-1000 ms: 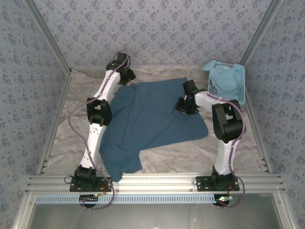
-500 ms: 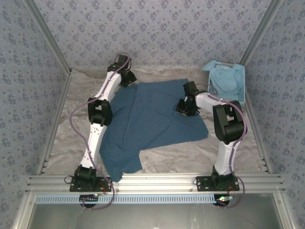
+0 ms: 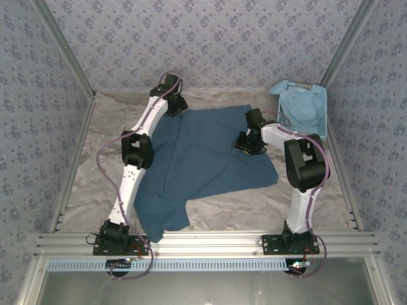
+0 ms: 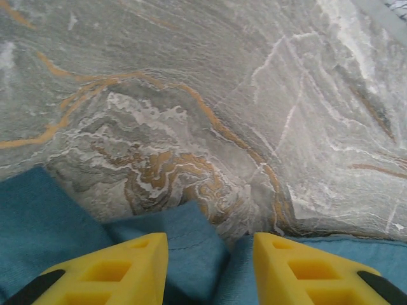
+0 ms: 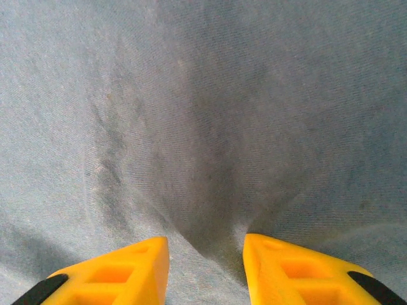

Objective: Fold and stack the t-shirts

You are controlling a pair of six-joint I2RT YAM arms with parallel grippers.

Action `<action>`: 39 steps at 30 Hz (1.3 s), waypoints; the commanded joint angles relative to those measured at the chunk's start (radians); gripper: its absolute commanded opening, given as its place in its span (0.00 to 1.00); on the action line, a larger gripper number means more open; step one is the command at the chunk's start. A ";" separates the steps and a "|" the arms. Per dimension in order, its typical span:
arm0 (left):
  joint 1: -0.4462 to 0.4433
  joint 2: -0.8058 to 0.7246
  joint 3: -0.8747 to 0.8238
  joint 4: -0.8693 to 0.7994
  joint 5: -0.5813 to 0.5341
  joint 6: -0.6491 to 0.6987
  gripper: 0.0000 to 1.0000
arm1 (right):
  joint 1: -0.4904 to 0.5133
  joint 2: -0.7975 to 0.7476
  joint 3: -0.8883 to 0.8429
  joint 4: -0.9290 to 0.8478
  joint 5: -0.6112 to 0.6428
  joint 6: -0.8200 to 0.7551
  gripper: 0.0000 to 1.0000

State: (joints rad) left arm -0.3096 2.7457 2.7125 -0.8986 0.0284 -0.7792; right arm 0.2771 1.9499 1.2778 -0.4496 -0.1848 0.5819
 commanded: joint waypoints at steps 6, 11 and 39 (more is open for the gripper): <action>0.015 0.048 -0.004 -0.051 -0.029 -0.044 0.40 | -0.003 -0.005 -0.020 -0.038 -0.008 -0.017 0.39; 0.015 0.090 0.024 -0.030 0.006 -0.052 0.38 | -0.005 -0.009 -0.026 -0.038 -0.008 -0.017 0.39; 0.000 -0.090 0.061 -0.130 -0.036 -0.045 0.00 | -0.012 -0.009 -0.048 -0.028 -0.019 -0.019 0.39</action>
State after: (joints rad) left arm -0.3016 2.7224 2.7552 -0.9783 0.0101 -0.8310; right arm 0.2699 1.9415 1.2606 -0.4358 -0.1997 0.5751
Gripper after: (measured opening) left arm 0.041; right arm 0.392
